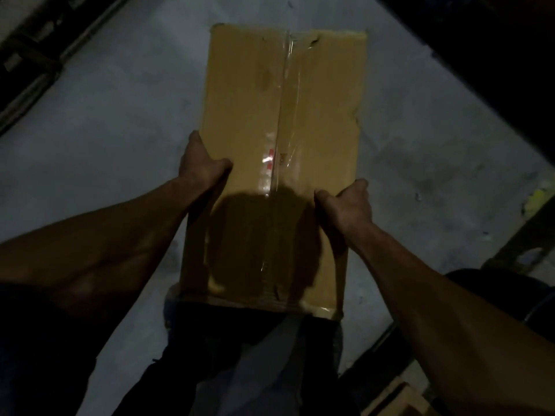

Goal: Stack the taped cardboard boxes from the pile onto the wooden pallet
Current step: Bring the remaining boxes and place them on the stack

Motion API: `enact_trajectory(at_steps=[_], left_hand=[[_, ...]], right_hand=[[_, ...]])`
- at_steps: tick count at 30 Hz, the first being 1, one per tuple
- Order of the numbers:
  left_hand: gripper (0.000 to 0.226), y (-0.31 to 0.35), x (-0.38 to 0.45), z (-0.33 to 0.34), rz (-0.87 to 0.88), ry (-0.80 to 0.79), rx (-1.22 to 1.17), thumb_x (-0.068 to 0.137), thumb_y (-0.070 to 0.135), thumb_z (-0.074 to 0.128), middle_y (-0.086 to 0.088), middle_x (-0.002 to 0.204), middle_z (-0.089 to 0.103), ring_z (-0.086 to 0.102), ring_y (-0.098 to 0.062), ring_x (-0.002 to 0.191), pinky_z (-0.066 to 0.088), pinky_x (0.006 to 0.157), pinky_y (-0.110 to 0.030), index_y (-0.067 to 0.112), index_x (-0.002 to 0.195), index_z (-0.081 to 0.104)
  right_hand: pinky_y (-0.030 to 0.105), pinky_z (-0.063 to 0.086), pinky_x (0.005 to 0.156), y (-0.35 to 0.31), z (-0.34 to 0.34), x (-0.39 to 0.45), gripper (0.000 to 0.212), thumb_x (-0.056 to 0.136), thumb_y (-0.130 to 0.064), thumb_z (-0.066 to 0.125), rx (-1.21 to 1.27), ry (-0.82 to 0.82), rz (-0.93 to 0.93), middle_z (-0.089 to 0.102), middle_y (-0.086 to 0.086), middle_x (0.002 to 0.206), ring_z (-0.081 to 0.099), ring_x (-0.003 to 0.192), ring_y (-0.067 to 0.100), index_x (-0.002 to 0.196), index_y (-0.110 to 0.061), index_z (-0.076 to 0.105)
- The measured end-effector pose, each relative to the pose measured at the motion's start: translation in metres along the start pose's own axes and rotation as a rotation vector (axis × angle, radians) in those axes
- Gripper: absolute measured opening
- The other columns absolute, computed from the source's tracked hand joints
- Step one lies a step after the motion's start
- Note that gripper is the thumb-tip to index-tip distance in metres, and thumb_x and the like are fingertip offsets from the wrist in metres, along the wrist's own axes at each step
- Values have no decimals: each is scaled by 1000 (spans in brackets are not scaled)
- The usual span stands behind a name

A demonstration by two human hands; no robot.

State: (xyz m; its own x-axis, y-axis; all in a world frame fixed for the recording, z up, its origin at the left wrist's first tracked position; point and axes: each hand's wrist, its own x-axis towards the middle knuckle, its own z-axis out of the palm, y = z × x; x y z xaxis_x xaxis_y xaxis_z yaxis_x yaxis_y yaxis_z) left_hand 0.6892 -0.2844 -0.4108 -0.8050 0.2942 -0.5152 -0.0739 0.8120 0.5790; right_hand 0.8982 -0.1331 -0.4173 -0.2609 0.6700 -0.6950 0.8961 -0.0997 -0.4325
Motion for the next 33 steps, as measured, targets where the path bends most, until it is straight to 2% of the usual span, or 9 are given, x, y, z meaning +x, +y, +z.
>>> enact_trajectory(at_steps=[2, 5, 7, 11, 15, 17, 23, 27, 33], left_hand=[[74, -17, 2, -4, 100, -62, 25, 83, 28, 76, -10, 140, 48, 48, -28, 127, 41, 101, -37, 12, 142, 33], [91, -36, -5, -7, 203, -126, 8, 74, 45, 78, -4, 142, 45, 47, -25, 128, 43, 103, -41, 21, 145, 27], [95, -44, -11, -6, 213, -129, -36, 71, 51, 78, 2, 142, 44, 46, -19, 126, 43, 98, -36, 26, 146, 26], [103, -59, -18, -4, 177, -158, -148, 72, 45, 83, 11, 135, 41, 43, -11, 120, 39, 92, -27, 27, 150, 17], [104, -65, -16, -3, 152, -185, -200, 73, 38, 83, 23, 122, 40, 45, -6, 114, 39, 86, -16, 29, 151, 15], [106, -66, -15, -3, 157, -185, -207, 72, 40, 84, 22, 124, 40, 44, -6, 115, 38, 84, -15, 30, 151, 14], [109, -69, -31, -21, 179, -182, -245, 63, 53, 82, 14, 134, 42, 47, -9, 120, 45, 93, -25, 30, 150, 21], [104, -59, -55, -46, 144, -130, -266, 63, 52, 82, 11, 132, 46, 50, -15, 121, 48, 101, -41, 33, 148, 25], [107, -8, -110, -109, 73, -60, -208, 56, 67, 80, 6, 141, 46, 48, -25, 125, 44, 104, -53, 45, 145, 24]], right_hand=[[52, 44, 103, 6, 10, -4, 82, 85, -50, 69, 31, -2, -13, 43, 13, 138, 48, 124, 36, 142, -10, 26], [51, 42, 106, 9, 9, -4, 96, 80, -48, 75, 80, 13, -113, 43, 9, 142, 47, 128, 32, 150, -19, 16], [48, 41, 107, 8, 6, -3, 102, 76, -45, 79, 111, 30, -178, 44, 6, 143, 47, 128, 30, 151, -25, 13], [38, 39, 103, 7, 10, 1, 109, 74, -41, 83, 153, 65, -225, 46, 2, 143, 48, 127, 24, 154, -28, 10], [40, 42, 104, 8, 17, 1, 103, 73, -47, 83, 198, 97, -179, 50, 2, 140, 51, 125, 25, 151, -25, 19], [42, 41, 104, 6, 17, 1, 101, 73, -48, 82, 192, 115, -158, 49, 2, 140, 50, 126, 27, 151, -25, 21], [44, 44, 103, 3, 17, -19, 97, 74, -48, 81, 150, 107, -159, 53, 2, 137, 53, 122, 28, 149, -25, 24], [46, 46, 101, -7, 7, -50, 96, 73, -50, 80, 153, 104, -158, 54, 2, 135, 55, 119, 28, 148, -25, 26], [42, 49, 94, -42, -50, -130, 87, 73, -50, 79, 172, 117, -154, 58, -6, 122, 59, 109, 23, 143, -30, 32]])
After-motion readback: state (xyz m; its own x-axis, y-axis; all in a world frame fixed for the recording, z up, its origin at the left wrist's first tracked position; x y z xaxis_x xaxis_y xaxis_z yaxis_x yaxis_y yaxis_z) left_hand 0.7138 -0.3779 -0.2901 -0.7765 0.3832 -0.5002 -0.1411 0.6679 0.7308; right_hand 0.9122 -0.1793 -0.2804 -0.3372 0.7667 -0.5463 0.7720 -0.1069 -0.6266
